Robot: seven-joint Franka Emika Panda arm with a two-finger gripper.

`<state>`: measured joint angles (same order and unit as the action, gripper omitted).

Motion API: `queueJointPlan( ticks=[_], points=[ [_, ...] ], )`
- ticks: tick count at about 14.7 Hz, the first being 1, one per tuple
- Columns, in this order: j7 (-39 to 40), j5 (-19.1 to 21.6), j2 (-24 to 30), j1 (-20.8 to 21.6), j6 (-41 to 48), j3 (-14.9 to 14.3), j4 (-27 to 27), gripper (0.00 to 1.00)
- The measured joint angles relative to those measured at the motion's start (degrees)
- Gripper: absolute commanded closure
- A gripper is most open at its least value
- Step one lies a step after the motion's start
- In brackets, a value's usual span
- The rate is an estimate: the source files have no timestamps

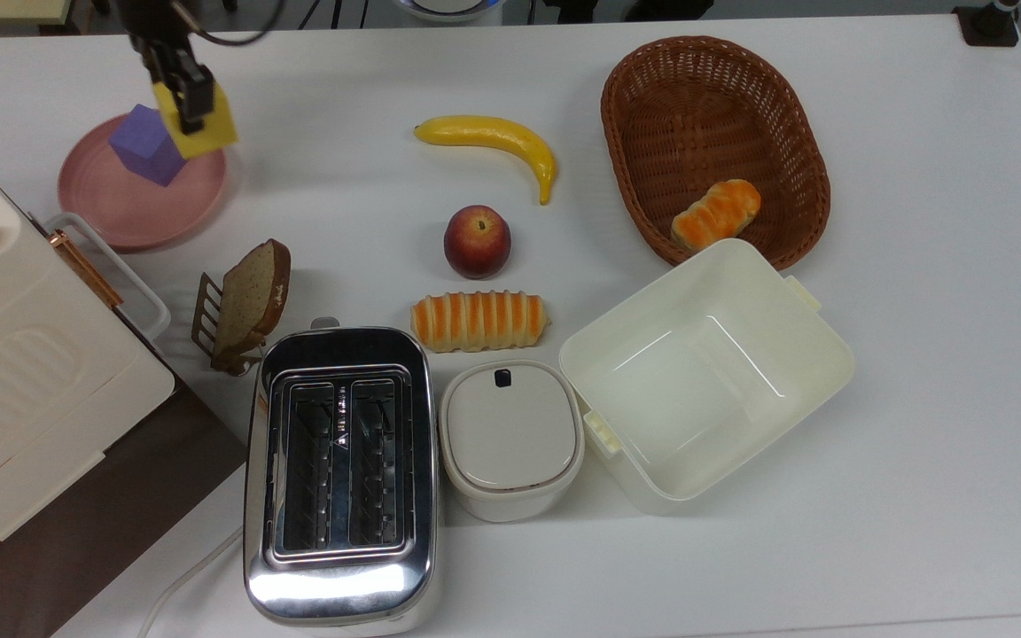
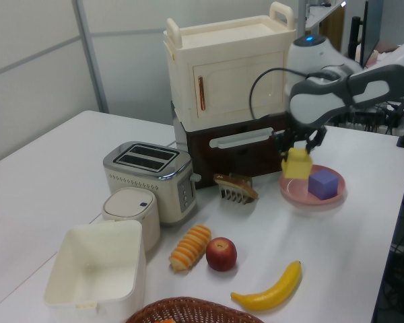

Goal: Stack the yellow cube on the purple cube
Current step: 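Lift the yellow cube and carry it above the purple cube, then lower the yellow cube onto the purple cube and open the gripper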

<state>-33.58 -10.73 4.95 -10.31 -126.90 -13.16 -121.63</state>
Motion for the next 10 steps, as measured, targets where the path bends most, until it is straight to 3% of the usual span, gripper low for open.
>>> queueJointPlan(
  ticks=[2,5,10],
  points=[
    [2.8,0.0,0.6,-1.2,0.1,-1.9,0.0,0.73],
    [12.9,0.0,1.2,-1.8,0.5,-7.3,-0.1,0.73],
    [24.1,0.0,0.3,-1.9,1.1,-9.9,-0.8,0.72]
  ],
)
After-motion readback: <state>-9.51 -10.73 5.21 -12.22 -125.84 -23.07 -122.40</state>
